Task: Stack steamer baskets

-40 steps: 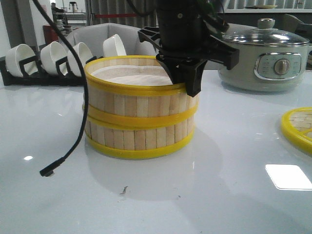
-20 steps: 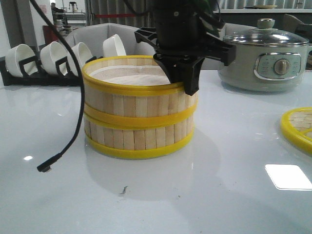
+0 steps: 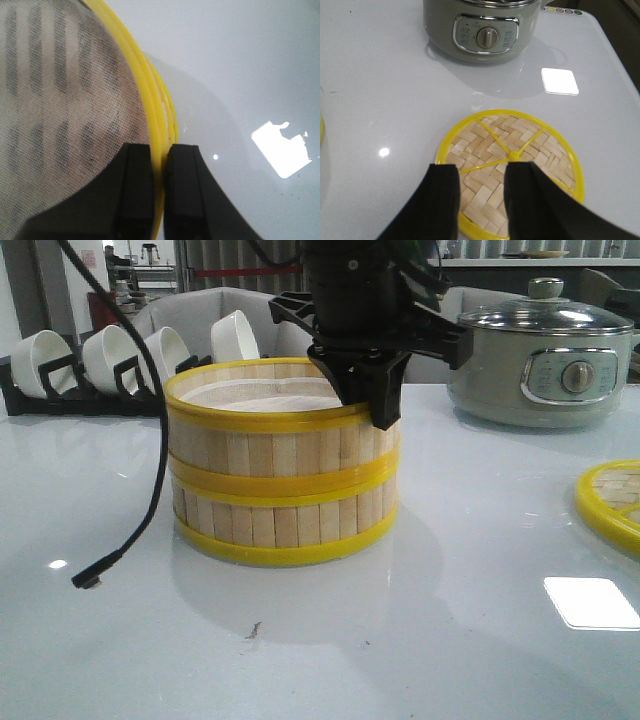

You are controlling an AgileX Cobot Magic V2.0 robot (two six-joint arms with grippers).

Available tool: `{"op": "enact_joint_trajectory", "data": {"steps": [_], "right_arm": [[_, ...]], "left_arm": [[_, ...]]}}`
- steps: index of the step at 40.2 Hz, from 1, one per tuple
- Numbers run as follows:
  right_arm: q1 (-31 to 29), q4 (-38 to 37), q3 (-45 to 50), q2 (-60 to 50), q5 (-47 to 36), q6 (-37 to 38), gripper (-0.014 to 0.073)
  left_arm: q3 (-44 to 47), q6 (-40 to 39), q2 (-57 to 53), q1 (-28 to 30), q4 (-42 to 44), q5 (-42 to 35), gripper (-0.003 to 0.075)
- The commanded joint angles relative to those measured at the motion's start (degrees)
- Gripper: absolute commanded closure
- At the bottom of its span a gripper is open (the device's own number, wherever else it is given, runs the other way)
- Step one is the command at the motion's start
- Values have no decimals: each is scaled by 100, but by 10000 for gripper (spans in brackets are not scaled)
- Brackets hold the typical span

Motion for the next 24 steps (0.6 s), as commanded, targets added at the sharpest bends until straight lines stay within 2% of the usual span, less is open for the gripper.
{"op": "enact_joint_trajectory", "data": {"steps": [1,24], "right_arm": [[-21,-191,-216,-29,-297,-8,250],[-21,-186,-216,-29,-294,-8,250]], "left_arm": [[-139,-17,-366,169,627,-9,635],[-139,-17,-366,169,463,-192,619]]}}
